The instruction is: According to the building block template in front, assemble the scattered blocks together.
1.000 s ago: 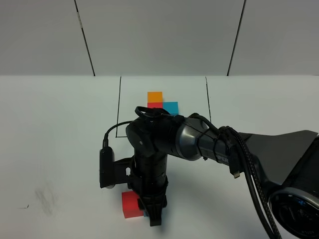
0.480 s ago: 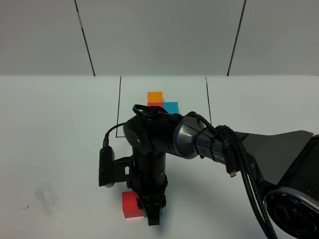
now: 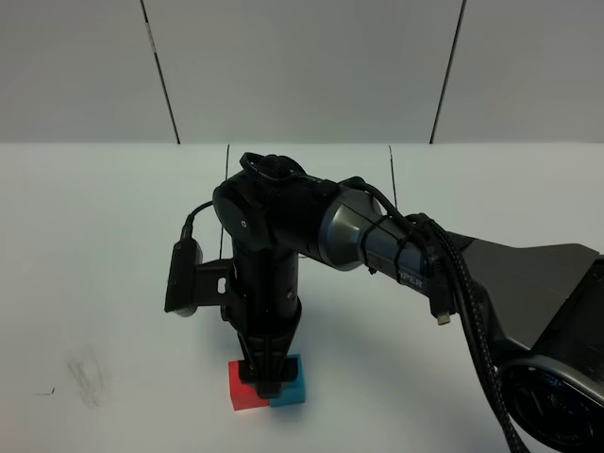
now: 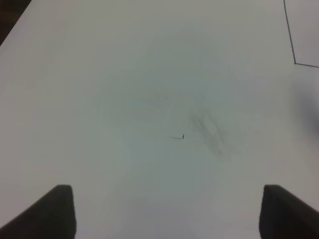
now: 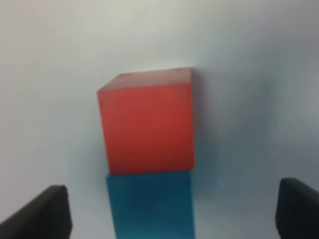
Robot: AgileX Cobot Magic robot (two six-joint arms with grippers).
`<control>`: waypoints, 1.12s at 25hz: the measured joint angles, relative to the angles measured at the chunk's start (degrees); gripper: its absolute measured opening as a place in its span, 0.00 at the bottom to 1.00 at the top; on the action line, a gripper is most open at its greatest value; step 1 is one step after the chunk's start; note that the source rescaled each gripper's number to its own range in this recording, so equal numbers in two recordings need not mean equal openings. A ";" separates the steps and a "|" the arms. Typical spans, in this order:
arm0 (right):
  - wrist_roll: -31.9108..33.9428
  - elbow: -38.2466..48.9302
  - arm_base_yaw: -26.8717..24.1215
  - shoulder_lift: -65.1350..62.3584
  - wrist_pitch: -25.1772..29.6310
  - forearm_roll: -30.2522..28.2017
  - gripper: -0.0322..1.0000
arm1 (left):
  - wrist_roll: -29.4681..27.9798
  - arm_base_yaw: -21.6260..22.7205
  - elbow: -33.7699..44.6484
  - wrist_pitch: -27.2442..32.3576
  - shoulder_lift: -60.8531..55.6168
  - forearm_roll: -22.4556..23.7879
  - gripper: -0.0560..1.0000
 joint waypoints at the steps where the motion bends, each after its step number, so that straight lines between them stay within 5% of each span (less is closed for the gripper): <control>1: 1.14 -0.77 0.00 -0.08 0.05 -0.64 0.73 | 0.00 0.00 0.00 0.00 0.00 0.00 1.00; 7: 15.85 -2.31 -1.36 -5.10 0.17 -11.19 0.74 | 0.00 0.00 0.00 0.00 0.00 0.00 1.00; 13: 38.07 -2.50 -15.66 -11.71 0.17 -13.55 0.72 | 0.00 0.00 0.00 0.00 0.00 0.00 1.00; 19: 40.81 1.71 -33.06 -16.20 0.15 -4.61 0.72 | 0.00 0.00 0.00 0.00 0.00 0.00 1.00; 28: 42.71 21.99 -45.72 -22.85 0.37 -3.83 0.62 | 0.00 0.00 0.00 0.00 0.00 0.00 1.00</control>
